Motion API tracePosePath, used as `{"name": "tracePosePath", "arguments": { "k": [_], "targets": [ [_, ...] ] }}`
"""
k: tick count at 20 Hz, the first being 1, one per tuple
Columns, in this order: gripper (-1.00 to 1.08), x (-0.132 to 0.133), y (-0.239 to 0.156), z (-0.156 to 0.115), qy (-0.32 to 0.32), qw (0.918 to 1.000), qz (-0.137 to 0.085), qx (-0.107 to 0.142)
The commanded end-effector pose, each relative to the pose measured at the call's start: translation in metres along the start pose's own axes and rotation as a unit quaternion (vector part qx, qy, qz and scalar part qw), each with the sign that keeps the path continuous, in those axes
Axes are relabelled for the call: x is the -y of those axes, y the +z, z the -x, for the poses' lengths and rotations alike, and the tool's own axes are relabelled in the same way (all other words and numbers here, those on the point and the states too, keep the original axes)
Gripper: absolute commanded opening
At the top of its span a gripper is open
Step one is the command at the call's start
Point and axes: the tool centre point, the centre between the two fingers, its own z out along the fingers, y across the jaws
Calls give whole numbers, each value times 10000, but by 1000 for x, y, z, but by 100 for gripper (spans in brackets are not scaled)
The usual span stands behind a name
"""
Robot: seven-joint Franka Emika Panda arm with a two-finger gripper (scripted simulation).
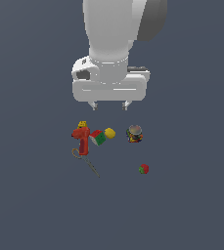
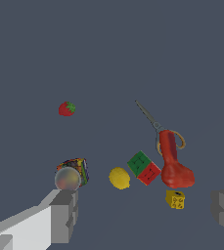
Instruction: Pick up a designated object from a clutter of objects.
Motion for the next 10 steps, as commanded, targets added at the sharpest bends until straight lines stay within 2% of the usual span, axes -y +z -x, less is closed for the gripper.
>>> {"name": "tracePosePath", "arguments": {
  "k": [1, 10],
  "targets": [
    [100, 0, 0, 0, 0, 10000, 0, 0],
    [100, 1, -9, 0, 62, 9998, -111, -143]
  ]
}}
